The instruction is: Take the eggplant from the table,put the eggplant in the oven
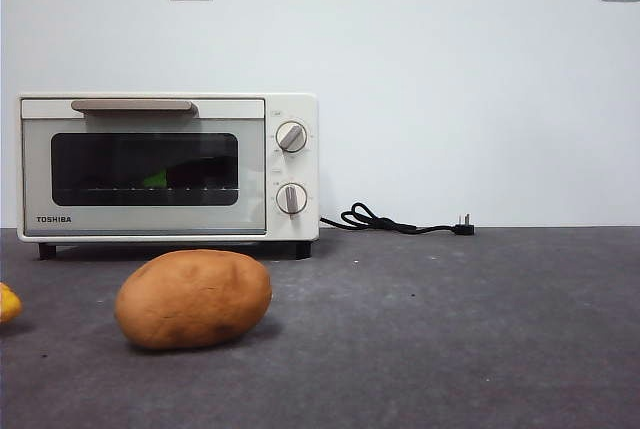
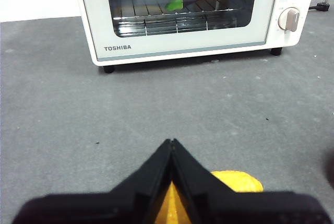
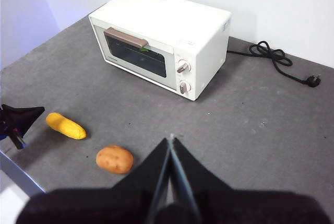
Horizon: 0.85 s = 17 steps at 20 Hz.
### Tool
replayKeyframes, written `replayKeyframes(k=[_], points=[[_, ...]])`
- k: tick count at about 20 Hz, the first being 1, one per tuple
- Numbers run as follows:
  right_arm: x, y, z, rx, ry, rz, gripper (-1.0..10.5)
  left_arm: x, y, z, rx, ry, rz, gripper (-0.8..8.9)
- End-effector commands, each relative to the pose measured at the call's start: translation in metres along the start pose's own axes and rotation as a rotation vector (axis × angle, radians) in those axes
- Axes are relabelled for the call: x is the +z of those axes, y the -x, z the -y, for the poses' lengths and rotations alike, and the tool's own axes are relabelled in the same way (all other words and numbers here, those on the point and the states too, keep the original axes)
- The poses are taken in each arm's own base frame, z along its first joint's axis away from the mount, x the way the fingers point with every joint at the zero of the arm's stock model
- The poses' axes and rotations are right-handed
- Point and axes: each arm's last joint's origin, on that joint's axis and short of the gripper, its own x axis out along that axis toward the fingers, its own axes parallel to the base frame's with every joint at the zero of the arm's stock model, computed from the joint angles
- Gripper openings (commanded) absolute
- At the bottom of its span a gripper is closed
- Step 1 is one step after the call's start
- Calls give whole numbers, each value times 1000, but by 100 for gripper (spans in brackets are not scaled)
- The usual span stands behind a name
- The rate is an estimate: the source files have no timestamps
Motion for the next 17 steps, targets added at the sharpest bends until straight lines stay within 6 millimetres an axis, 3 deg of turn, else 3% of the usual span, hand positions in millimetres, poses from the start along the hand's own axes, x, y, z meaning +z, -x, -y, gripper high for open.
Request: replayKeyframes(k=[1, 5, 9, 13, 17], points=[[-2, -2, 0, -6, -3, -29, 1, -2, -1, 0, 1, 10, 0, -3], [-4, 6, 10, -111, -7, -8, 1, -2, -1, 0, 1, 11, -2, -3], [-19, 43, 16, -167, -106, 83, 1, -2, -1, 0, 1, 11, -3, -3], [-41, 86, 6, -316, -106, 195, 1, -2, -1, 0, 1, 11, -4, -3], [-72, 125, -18, -427, -103, 311, 1, -2, -1, 0, 1, 11, -4, -3]])
